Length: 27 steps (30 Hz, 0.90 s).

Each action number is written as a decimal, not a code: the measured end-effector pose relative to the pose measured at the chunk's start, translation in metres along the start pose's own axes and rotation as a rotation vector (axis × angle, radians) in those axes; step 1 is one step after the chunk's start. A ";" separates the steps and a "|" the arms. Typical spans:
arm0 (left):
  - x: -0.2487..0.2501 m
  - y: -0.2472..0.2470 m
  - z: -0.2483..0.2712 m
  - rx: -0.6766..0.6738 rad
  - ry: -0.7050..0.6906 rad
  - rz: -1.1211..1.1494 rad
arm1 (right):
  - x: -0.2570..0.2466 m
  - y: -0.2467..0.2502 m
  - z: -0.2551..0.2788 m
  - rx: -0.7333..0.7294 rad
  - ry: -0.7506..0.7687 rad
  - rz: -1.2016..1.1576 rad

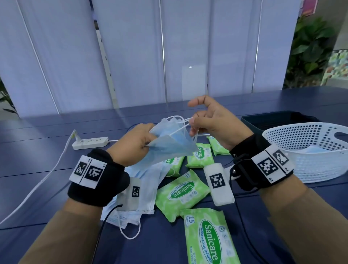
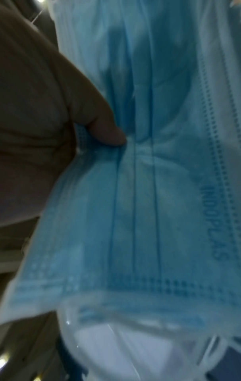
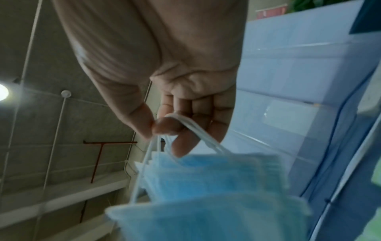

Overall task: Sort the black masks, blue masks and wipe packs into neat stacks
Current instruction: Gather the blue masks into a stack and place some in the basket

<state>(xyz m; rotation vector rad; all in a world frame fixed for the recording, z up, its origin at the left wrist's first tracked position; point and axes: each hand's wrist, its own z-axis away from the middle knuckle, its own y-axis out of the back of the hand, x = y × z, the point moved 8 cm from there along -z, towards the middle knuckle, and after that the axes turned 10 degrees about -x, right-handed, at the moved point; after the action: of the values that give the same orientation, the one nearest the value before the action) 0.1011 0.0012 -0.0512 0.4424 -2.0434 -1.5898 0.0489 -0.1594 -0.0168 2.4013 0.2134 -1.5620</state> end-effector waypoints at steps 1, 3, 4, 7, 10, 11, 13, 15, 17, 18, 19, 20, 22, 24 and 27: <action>-0.002 -0.006 -0.003 -0.035 0.005 -0.039 | -0.001 -0.004 0.000 -0.036 0.006 -0.095; -0.010 -0.014 -0.006 -0.071 0.007 -0.107 | -0.004 -0.005 0.001 -0.072 0.013 -0.259; -0.014 -0.016 -0.007 -0.070 0.006 -0.123 | -0.005 -0.003 0.002 -0.075 0.010 -0.274; -0.018 -0.017 -0.006 -0.044 0.009 -0.120 | 0.000 0.005 0.004 -0.077 -0.042 0.123; -0.004 -0.011 -0.003 0.014 0.007 -0.097 | 0.009 -0.005 0.001 -0.067 -0.113 0.621; 0.000 -0.008 -0.002 0.034 0.007 -0.079 | 0.011 -0.007 0.000 -0.038 -0.116 0.638; 0.003 -0.006 -0.002 0.049 0.011 -0.072 | 0.012 -0.010 -0.001 0.010 -0.105 0.612; 0.006 -0.007 -0.004 0.042 -0.008 -0.110 | 0.012 -0.016 -0.002 0.024 -0.079 0.611; 0.014 -0.008 -0.005 0.062 -0.075 -0.144 | 0.012 -0.018 -0.003 0.070 -0.049 0.595; 0.019 -0.008 -0.004 0.080 -0.114 -0.156 | 0.011 -0.017 -0.002 0.116 -0.027 0.589; 0.023 -0.008 -0.004 0.098 -0.146 -0.169 | 0.010 -0.014 -0.001 0.158 -0.010 0.584; 0.025 -0.009 -0.004 0.112 -0.162 -0.182 | 0.008 -0.011 0.000 0.187 0.002 0.573; 0.021 -0.009 -0.005 0.144 -0.158 -0.207 | 0.004 -0.006 -0.001 0.187 0.004 0.513; 0.013 -0.006 -0.004 0.193 -0.135 -0.237 | 0.002 -0.001 -0.003 0.154 -0.011 0.422; 0.011 0.003 0.002 0.289 -0.124 -0.243 | -0.001 -0.001 -0.001 0.053 0.002 0.110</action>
<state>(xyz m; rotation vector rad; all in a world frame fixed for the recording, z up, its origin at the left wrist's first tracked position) 0.0911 -0.0027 -0.0464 0.7387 -2.4033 -1.4898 0.0495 -0.1580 -0.0158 2.4097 0.0400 -1.5349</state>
